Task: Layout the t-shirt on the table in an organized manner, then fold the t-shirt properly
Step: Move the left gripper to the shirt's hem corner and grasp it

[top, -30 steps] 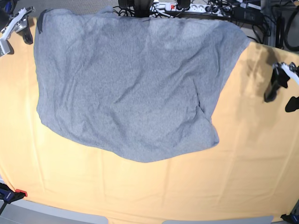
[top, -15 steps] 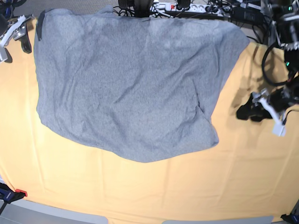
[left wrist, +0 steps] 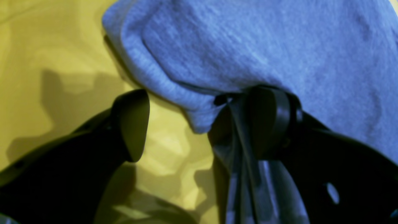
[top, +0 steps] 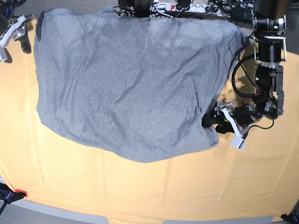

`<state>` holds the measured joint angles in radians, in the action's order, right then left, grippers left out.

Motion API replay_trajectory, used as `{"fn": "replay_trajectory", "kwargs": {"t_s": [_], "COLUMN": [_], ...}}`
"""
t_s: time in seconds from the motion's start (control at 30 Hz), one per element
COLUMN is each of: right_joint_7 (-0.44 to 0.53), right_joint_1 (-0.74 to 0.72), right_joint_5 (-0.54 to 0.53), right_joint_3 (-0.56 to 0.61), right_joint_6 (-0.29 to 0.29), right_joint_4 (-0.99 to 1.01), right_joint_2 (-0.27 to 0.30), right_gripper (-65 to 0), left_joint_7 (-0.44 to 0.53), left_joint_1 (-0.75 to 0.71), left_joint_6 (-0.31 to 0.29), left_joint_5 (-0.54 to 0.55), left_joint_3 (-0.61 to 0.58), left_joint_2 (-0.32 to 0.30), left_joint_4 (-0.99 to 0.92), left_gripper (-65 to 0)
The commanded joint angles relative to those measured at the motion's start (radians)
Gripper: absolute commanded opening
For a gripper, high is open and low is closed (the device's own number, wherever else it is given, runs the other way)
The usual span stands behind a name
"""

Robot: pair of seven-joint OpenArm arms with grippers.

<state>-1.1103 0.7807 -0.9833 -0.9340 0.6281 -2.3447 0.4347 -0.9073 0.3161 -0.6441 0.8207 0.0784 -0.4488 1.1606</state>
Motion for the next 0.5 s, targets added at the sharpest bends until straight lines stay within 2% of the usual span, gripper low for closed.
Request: {"fn": "replay_trajectory", "kwargs": {"t_s": [0.0,0.13,0.3,0.37,0.47], "right_joint_7": [0.019,0.018,0.019,0.019,0.019], "right_joint_1": [0.006,0.006,0.006,0.006,0.006], "right_joint_5": [-0.006,-0.006,-0.007,-0.006,-0.006], "right_joint_3": [-0.01,-0.01,-0.01,-0.01,-0.01], "right_joint_6": [-0.004,-0.004,-0.004,-0.004,-0.004], "right_joint_4": [-0.011,-0.011,-0.011,-0.011,-0.011], "right_joint_2": [0.014,0.014,0.014,0.014,0.014], "right_gripper": [-25.8,-25.8,-25.8,-25.8,-25.8], "left_joint_7": [-0.002,0.031,0.032,0.041,0.078], "left_joint_1": [0.019,0.016,-0.011,-0.026,-0.049], "left_joint_6": [0.003,0.115,0.113,0.113,0.09], "left_joint_5": [-0.014,-0.103,-0.106,-0.108,-0.144], "left_joint_3": [0.0,0.013,0.014,0.014,0.014], "left_joint_2": [-0.008,-0.009,-0.002,-0.001,0.002], "left_joint_4": [0.009,0.009,0.009,0.009,0.009], "left_gripper": [-15.6,-15.6,-16.0,-21.7,-38.3]}}
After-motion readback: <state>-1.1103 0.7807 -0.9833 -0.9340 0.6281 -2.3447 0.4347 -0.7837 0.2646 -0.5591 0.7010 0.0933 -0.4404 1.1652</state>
